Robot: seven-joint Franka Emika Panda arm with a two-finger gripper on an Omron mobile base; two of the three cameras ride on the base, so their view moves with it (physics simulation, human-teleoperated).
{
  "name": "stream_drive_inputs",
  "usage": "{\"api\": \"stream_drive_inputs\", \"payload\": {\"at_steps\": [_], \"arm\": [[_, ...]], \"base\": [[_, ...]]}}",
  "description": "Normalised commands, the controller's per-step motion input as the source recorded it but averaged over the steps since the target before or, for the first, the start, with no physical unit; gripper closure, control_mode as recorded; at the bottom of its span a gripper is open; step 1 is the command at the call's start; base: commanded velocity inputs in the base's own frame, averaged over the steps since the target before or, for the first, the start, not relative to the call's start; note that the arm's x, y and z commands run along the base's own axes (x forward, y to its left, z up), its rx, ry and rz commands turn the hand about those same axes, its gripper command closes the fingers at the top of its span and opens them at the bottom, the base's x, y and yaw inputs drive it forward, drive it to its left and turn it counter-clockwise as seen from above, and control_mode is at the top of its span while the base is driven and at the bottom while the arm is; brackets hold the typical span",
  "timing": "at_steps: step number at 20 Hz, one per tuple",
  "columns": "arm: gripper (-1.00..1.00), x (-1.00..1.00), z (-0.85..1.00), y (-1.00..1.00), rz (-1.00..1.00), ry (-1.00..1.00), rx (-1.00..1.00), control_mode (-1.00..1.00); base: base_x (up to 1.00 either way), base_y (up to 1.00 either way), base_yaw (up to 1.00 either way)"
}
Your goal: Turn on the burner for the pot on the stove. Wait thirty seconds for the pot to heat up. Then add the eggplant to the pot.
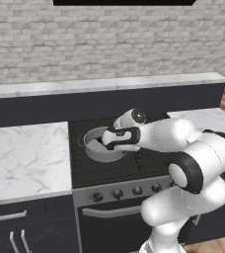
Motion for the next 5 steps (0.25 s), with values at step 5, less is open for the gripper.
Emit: {"api": "stream_drive_inputs", "payload": {"at_steps": [5], "arm": [[-1.0,-0.26,1.0,-0.4,-0.02,0.15,0.0,-1.0]], "base": [[0.0,0.0,0.0]]}}
